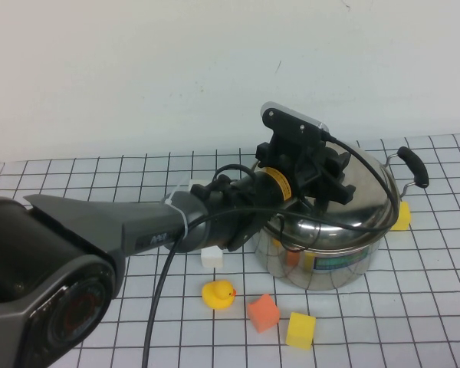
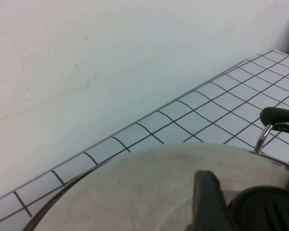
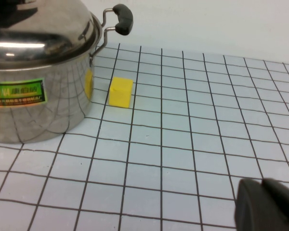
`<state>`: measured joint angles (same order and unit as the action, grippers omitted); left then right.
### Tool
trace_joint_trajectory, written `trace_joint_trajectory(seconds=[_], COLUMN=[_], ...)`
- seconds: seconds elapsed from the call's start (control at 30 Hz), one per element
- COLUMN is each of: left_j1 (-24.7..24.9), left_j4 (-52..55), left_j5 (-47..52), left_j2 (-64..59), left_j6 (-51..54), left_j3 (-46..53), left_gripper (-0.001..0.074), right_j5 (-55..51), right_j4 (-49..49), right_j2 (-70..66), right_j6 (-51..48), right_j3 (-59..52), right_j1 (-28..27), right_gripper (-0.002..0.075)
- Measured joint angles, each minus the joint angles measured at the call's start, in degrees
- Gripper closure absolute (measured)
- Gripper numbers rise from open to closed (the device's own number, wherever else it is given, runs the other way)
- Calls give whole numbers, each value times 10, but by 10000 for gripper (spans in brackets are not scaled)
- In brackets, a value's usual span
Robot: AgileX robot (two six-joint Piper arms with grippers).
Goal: Cover the pot
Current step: Place the pot lid on the pot
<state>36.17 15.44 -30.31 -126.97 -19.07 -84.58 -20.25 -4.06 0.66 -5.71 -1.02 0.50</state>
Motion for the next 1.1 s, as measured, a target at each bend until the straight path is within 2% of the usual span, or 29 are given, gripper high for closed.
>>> trace_joint_trajectory(seconds=[0.17, 0.27, 0.7, 1.0, 1.1], left_j1=[0, 0, -5, -7, -9], left_j4=[-2, -9, -33, -37, -37], left_j5=[-5, -6, 8, 129, 170], left_j2=[-1, -1, 22, 137, 185], left_j6=[0, 0, 14, 45, 50], left_j3=[0, -1, -1, -1, -1], left_gripper=[319, 295, 285, 288, 316], right_j5=[0, 0, 0, 0, 0], right_j4=[0, 0, 0, 0, 0], right_j2=[0, 0, 0, 0, 0], right_j6=[0, 0, 0, 0, 0], right_j3=[0, 0, 0, 0, 0], right_j1=[0, 0, 0, 0, 0], right_gripper=[717, 717, 717, 717, 717])
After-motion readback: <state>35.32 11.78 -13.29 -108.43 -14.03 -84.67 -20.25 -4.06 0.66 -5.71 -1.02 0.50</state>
